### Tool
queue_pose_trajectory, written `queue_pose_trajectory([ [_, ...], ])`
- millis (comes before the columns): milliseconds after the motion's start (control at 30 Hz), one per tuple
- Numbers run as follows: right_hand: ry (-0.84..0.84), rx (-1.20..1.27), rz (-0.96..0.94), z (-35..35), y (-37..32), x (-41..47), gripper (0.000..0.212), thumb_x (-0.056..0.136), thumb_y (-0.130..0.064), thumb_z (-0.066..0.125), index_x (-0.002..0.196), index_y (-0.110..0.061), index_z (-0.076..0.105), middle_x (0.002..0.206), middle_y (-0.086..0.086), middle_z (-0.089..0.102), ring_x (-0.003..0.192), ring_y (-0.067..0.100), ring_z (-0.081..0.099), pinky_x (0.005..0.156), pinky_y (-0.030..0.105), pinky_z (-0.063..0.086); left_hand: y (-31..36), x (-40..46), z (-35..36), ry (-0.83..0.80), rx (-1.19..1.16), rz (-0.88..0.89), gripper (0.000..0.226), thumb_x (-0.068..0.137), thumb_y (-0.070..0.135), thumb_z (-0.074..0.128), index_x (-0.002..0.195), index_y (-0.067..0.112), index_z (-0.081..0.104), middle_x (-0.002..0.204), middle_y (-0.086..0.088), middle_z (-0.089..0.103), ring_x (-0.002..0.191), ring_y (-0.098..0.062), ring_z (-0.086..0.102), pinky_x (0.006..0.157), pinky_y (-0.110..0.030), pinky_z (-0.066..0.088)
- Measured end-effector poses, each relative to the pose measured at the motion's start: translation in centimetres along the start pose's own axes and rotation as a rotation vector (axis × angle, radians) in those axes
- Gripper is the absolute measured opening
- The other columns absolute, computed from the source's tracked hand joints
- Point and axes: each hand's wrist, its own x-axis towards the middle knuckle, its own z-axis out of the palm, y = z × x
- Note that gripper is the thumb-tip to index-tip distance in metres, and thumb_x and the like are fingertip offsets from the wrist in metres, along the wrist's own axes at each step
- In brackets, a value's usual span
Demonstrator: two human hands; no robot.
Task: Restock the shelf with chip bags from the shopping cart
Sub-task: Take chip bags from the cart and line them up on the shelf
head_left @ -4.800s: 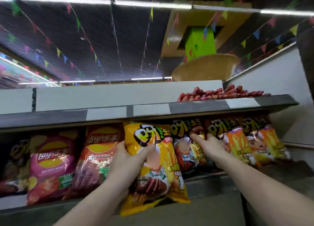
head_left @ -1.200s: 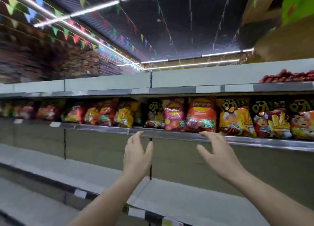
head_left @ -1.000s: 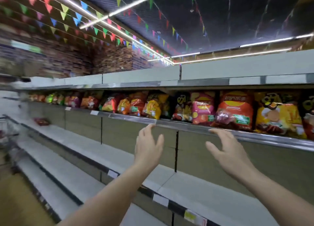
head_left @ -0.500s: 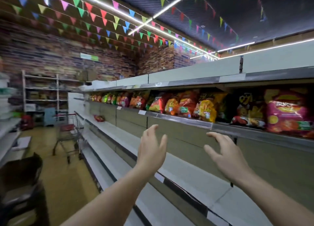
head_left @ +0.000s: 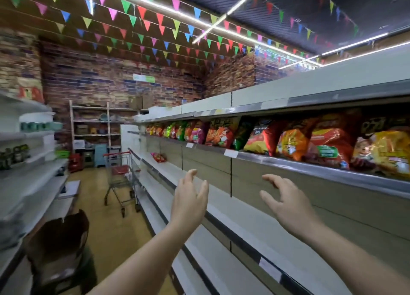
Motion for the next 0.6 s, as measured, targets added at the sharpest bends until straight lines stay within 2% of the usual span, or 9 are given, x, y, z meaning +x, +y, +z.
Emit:
queue_pose_trajectory([
  [367, -0.157, 0.100, -0.109, 14.9, 4.5, 14.2, 0.042, 0.095, -0.027, 0.049, 0.136, -0.022, 0.042, 0.138, -0.005, 0.043, 0.127, 0.013, 0.040, 0.101, 0.028, 0.034, -11.8, 11.7, 3.5, 0.124, 0.086, -0.109, 0.047, 0.099, 0.030, 0.044, 0.142, 0.016, 0.034, 0.143, -0.003, 0.042, 0.130, -0.018, 0.040, 0.104, -0.033, 0.037],
  [533, -0.232, 0.133, -0.128, 21.1, 7.1, 23.0, 0.042, 0.095, -0.030, 0.048, 0.136, -0.024, 0.042, 0.140, -0.002, 0.042, 0.120, 0.014, 0.045, 0.091, 0.026, 0.038, -15.8, 19.0, 5.9, 0.178, 0.134, -0.190, 0.048, 0.099, 0.031, 0.045, 0.142, 0.015, 0.035, 0.143, -0.004, 0.041, 0.131, -0.019, 0.040, 0.109, -0.038, 0.036],
  [600, -0.253, 0.147, -0.138, 23.6, 7.8, 26.4, 0.043, 0.095, -0.029, 0.048, 0.137, -0.023, 0.042, 0.141, -0.001, 0.042, 0.123, 0.015, 0.044, 0.095, 0.028, 0.038, -17.6, 21.5, 6.4, 0.198, 0.163, -0.204, 0.047, 0.099, 0.029, 0.044, 0.142, 0.015, 0.034, 0.143, -0.005, 0.040, 0.131, -0.019, 0.039, 0.108, -0.035, 0.035],
])
